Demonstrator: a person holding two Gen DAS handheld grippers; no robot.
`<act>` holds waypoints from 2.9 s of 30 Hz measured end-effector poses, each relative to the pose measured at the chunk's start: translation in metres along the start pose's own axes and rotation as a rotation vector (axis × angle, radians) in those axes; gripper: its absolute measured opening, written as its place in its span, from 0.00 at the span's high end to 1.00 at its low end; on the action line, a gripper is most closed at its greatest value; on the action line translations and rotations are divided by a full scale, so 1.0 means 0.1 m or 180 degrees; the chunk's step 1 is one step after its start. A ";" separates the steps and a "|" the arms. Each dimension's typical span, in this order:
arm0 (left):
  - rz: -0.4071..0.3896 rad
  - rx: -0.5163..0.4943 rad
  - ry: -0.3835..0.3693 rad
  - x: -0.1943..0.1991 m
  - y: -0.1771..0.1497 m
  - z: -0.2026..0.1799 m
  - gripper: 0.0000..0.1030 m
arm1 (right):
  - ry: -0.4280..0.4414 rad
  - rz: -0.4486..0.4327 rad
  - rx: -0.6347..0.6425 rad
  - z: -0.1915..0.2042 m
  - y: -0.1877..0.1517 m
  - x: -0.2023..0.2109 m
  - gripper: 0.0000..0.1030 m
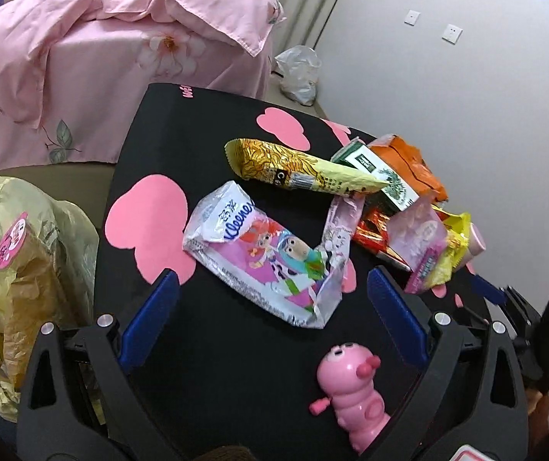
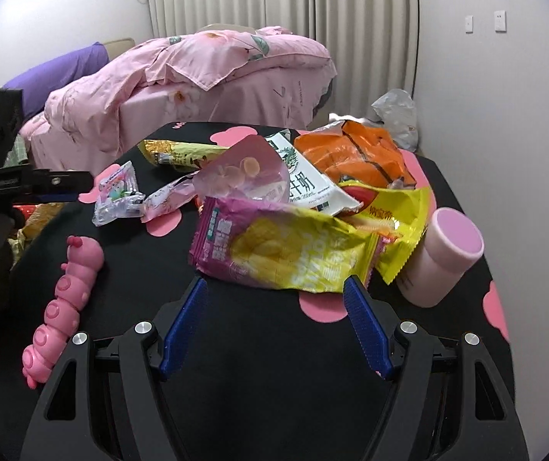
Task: Collect trash
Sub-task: 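Grasp the white Kleenex tissue pack with the left tool while the right tool grasps the gold snack wrapper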
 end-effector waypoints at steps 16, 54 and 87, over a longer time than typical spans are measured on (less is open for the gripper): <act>-0.0064 -0.0074 0.0070 0.07 -0.08 -0.12 0.09 | 0.0092 -0.0055 -0.0015 0.09 -0.09 0.07 0.33; 0.0164 -0.0017 0.0041 0.28 -0.30 0.14 0.65 | 0.0298 0.0391 0.1686 1.23 1.09 -1.28 0.58; 0.0234 0.0611 0.0146 0.34 -0.45 0.03 0.79 | 0.0494 0.0006 -0.0082 0.20 0.03 0.36 0.69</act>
Point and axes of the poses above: each gripper's, at about its wrist camera, not at the fingertips, and x roughly against the way its jaws point, z to its left, y to its top, the point moved 2 cm from there along -x, roughly the way its jaws point, and after that the axes turned 10 degrees about -y, right-handed, at the moved point
